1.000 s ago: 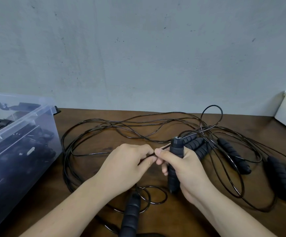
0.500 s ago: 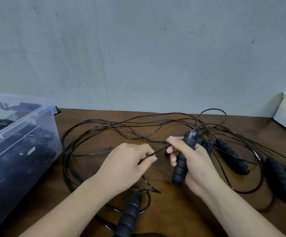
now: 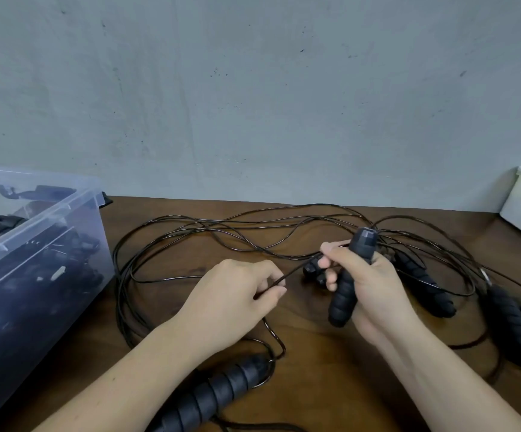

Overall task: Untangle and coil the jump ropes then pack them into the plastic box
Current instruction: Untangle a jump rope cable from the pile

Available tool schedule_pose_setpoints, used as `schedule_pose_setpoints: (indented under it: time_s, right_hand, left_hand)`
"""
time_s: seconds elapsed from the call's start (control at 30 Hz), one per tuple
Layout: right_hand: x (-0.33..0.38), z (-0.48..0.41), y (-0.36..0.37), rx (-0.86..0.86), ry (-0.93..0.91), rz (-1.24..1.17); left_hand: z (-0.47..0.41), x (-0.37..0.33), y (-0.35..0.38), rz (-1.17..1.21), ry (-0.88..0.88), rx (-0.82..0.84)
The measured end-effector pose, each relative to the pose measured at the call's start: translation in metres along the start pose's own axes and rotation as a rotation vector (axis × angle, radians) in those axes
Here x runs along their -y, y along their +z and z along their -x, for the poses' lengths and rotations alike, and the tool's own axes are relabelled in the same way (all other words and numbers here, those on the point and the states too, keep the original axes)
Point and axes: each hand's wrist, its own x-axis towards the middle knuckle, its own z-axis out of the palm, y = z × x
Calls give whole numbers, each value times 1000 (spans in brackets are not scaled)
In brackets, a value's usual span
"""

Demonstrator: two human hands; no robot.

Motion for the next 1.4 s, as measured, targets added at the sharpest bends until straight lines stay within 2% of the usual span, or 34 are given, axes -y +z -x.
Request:
schedule_pose_setpoints:
  time_s: [0.13,0.47,0.6,0.77,0.87,1.0,1.23,1.4]
  right_hand:
    - [1,-4,-4,-23,8,-43]
    - [-22,19,21,237,62,162]
    - [-16,16,16,193,64,176]
    - [-2,-2,1,-11,50,-13]
    - [4,-6,-3,-49,53,-100]
    - [0,-3,2,6,66,-70]
    - [-20,18,20,222,88,126]
    - [-12,8,10,111,85,68]
  left_hand:
    - [0,0,0,-3,-6,-5]
    - [0,1,-2,-13,31,-45]
    - [0,-2,-2,5,21,-23]
    - [0,-3,-1,2,4,16]
    - [0,-3,-1,-9,0,38]
    - [0,-2,-1,-46,31,36]
    - [0,1,0,-30,57,18]
    - [1,0,3,35,26,52]
